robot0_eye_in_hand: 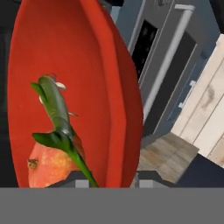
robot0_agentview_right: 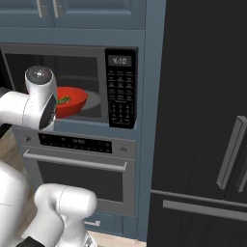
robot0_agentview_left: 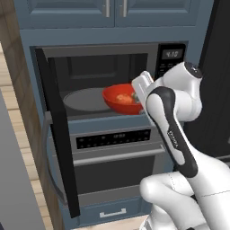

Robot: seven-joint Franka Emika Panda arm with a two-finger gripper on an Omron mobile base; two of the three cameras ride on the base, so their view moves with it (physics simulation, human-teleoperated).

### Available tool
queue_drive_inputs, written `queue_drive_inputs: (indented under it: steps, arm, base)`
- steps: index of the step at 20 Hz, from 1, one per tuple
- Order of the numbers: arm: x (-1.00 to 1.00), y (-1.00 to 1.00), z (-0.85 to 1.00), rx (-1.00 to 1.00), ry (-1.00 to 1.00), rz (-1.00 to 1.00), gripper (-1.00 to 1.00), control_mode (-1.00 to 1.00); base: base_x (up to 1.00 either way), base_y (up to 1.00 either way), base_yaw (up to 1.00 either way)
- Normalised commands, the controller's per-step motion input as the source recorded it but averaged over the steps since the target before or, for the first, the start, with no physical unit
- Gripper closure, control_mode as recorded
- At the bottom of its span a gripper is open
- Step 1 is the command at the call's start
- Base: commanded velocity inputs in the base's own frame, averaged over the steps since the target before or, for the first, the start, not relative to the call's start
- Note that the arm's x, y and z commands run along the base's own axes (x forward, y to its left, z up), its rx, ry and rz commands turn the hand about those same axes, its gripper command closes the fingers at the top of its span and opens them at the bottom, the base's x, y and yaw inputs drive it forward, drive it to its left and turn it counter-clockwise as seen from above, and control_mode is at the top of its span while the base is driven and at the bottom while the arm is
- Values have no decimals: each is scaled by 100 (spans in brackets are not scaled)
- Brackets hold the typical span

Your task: The microwave is finished heating the fish and squash. Take the bowl containing the food and place it on the dining counter.

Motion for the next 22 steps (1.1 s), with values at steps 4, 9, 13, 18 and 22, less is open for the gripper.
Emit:
queue_drive_inputs:
  steps: [4, 9, 13, 18, 22]
  arm:
    - [-100, -23, 7, 0, 5, 6, 100, -100]
    - [-26, 0, 0, 0, -9, 0, 100, -100]
    - [0, 0, 0, 0, 0, 0, 100, -100]
    - [-17, 0, 0, 0, 0, 0, 100, -100]
    - [-65, -11, 0, 0, -4, 0, 100, -100]
  base:
    - [0, 0, 0]
    - [0, 0, 0]
    - [0, 0, 0]
    - [0, 0, 0]
    - [0, 0, 0]
